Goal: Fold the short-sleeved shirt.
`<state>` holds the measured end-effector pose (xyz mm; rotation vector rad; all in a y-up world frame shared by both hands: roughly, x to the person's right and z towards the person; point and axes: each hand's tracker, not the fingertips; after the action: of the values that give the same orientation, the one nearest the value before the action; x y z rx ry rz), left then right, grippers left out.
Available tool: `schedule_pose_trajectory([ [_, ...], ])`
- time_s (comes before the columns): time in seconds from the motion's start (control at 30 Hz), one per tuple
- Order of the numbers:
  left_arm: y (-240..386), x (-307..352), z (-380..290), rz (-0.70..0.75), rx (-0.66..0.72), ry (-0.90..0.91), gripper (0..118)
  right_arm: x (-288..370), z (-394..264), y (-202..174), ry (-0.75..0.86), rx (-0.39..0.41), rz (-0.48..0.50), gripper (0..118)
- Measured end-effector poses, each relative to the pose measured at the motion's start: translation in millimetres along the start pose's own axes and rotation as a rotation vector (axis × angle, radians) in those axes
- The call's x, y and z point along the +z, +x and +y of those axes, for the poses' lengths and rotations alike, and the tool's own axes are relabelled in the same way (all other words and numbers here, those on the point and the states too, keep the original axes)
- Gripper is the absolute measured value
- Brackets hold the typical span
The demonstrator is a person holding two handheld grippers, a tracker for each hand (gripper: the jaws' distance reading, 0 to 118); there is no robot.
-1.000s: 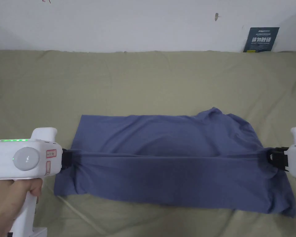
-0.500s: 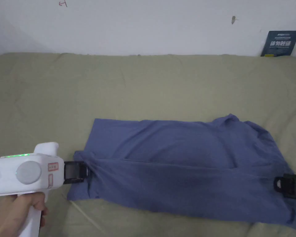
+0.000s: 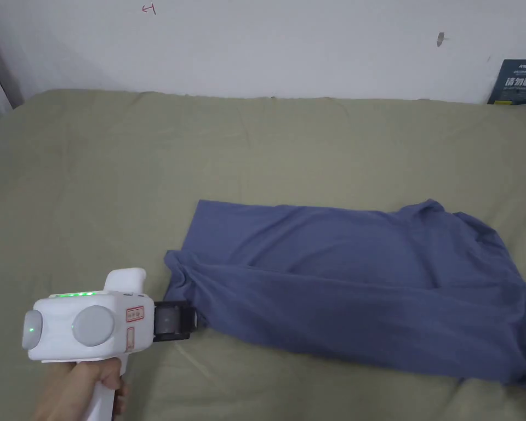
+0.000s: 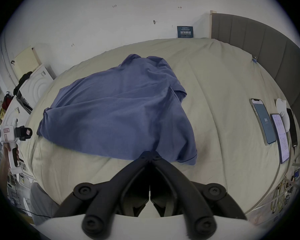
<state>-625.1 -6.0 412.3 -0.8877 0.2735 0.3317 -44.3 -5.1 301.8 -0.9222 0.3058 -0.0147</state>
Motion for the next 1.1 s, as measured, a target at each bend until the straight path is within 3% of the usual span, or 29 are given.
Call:
schedule_pose_trajectory([
  [0.17, -1, -41, 12, 0.065, 0.009, -0.1, 111, -5, 4, 11, -0.01, -0.011, -0.015, 0],
  [0.23, -4, -49, 14, 0.061, 0.003, -0.11, 83, -1, 8, 9, -0.006, -0.022, -0.027, 0],
  [0.27, -4, -49, 15, 0.108, -0.02, -0.123, 77, -1, 9, 11, -0.007, -0.027, -0.03, 0],
  [0.3, -6, -49, 15, 0.092, -0.032, -0.113, 61, -1, 10, 13, -0.006, -0.03, -0.031, 0],
  [0.37, -9, -44, 22, 0.04, -0.06, -0.098, 7, -1, 14, 15, -0.003, -0.037, -0.033, 0],
  [0.4, -9, -42, 24, -0.02, -0.041, -0.078, 5, -2, 15, 16, -0.001, -0.04, -0.034, 0],
  [0.5, 10, -22, 19, 0.029, -0.093, -0.087, 5, -1, 19, 17, 0.003, -0.052, -0.046, 1],
  [0.53, 11, -21, 20, 0.038, -0.097, -0.085, 5, -1, 20, 17, 0.007, -0.056, -0.05, 16],
  [0.57, 15, -22, 21, 0.034, -0.09, -0.092, 5, -1, 22, 18, 0.01, -0.065, -0.046, 16],
  [0.6, 14, -22, 22, 0.035, -0.083, -0.093, 5, -2, 27, 20, 0.006, -0.077, -0.06, 26],
  [0.63, 14, -21, 23, 0.036, -0.077, -0.094, 5, -6, 30, 21, -0.021, -0.095, -0.072, 53],
  [0.67, 15, -20, 24, 0.033, -0.071, -0.094, 5, -14, 32, 24, -0.066, -0.109, -0.03, 97],
  [0.7, 15, -26, 23, 0.035, -0.07, -0.096, 5, -15, 35, 24, -0.021, -0.089, -0.051, 117],
  [0.87, 20, -23, 23, 0.043, -0.081, -0.1, 5, -36, 36, 18, -0.126, -0.093, -0.042, 114],
  [0.9, 21, -24, 24, 0.044, -0.077, -0.105, 5, -39, 34, 16, -0.13, -0.078, -0.053, 96],
  [0.97, 19, -28, 25, 0.039, -0.067, -0.113, 5, -41, 30, 17, -0.117, -0.079, -0.039, 27],
  [1.0, 19, -29, 25, 0.036, -0.066, -0.119, 5, -43, 31, 21, -0.1, -0.088, -0.009, 10],
  [1.03, 22, -29, 24, 0.049, -0.072, -0.124, 5, -42, 31, 16, -0.11, -0.113, 0.013, 9],
  [1.1, 15, -39, 26, 0.067, -0.083, -0.134, 5, -38, 26, 4, -0.094, -0.056, -0.013, 8],
])
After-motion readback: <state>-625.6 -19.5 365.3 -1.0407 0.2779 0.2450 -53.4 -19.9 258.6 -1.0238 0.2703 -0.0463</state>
